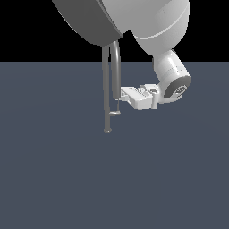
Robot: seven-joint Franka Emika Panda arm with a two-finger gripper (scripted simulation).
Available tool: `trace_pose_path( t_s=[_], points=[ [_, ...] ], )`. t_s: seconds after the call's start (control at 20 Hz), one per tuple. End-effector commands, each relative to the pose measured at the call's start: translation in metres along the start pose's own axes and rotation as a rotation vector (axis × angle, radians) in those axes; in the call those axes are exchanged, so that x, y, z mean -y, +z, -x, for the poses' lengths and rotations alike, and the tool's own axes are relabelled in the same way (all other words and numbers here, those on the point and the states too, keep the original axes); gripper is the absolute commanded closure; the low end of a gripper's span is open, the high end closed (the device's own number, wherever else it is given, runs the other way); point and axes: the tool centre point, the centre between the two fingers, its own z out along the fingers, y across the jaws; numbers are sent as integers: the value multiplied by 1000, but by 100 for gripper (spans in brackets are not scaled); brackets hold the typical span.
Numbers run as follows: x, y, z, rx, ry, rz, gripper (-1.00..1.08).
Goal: Turn on the faucet by rotating a designated handle.
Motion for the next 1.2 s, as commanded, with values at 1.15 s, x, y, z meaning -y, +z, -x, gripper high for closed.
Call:
trace_pose_path(
  t_s=[1.15],
  points=[
    [-52, 0, -7, 0, -2, -4, 108]
  ],
)
